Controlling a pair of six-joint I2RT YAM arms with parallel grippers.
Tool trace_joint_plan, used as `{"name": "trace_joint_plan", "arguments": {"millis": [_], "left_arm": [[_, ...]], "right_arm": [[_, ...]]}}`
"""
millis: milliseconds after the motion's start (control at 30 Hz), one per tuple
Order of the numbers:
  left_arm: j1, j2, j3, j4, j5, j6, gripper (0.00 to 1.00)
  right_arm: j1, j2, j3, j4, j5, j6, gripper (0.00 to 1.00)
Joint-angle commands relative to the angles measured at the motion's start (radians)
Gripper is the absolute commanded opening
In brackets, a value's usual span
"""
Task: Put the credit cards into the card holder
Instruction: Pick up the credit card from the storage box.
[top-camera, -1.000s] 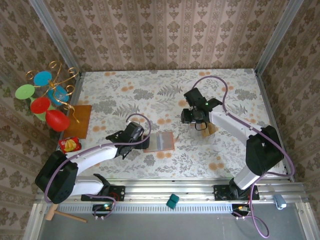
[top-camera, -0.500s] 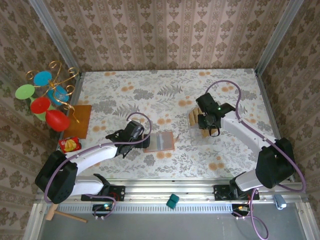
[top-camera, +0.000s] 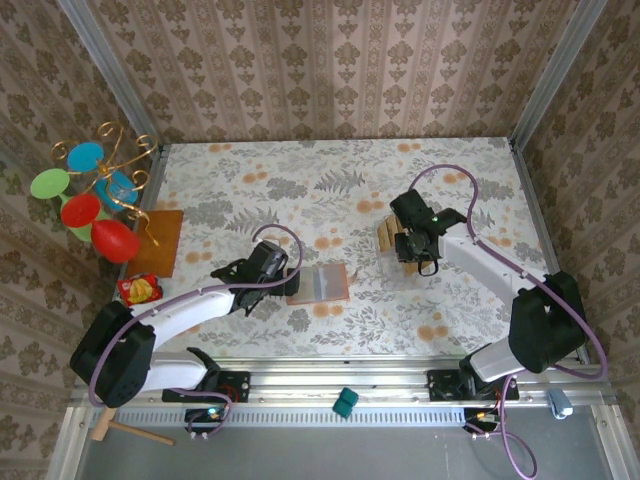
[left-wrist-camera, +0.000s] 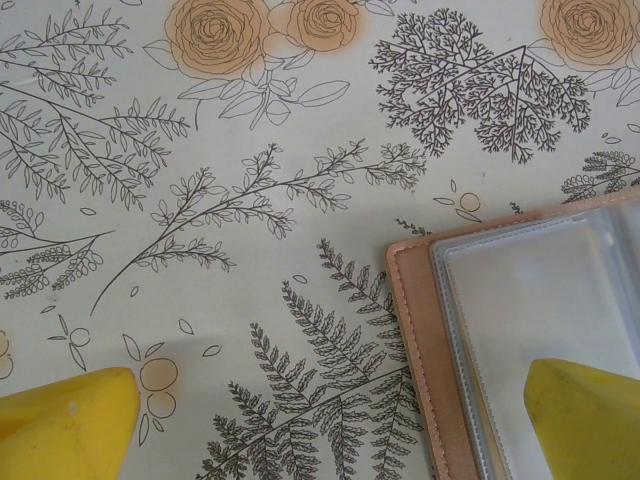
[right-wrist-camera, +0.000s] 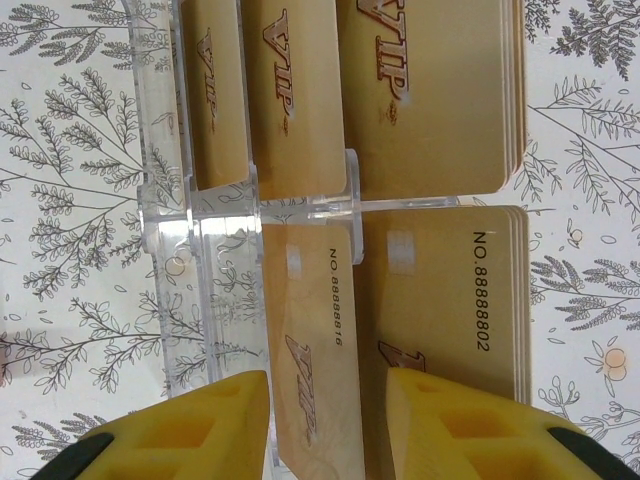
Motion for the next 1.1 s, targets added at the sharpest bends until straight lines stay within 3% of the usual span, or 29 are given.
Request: {"name": "trace_joint_plan", "arguments": {"millis": [0,633,1067], "left_arm": [[0.010,-0.011,0.015,0.000,0.006,0.012,1.00],[0.019,-0.028,0.004,0.000,0.008,0.011,1.00],[0.019,-0.028,0.003,0.000,0.011,0.011,1.00]], "right_arm": [[-0.004,0.022,-0.017,0.012,-0.027,0.000,0.36],[-0.005,0.025,-0.022,0.026,-0.057,0.004,0.26],[-0.006,0.017,-0.009,0.026,-0.091,0.004,0.02]]}}
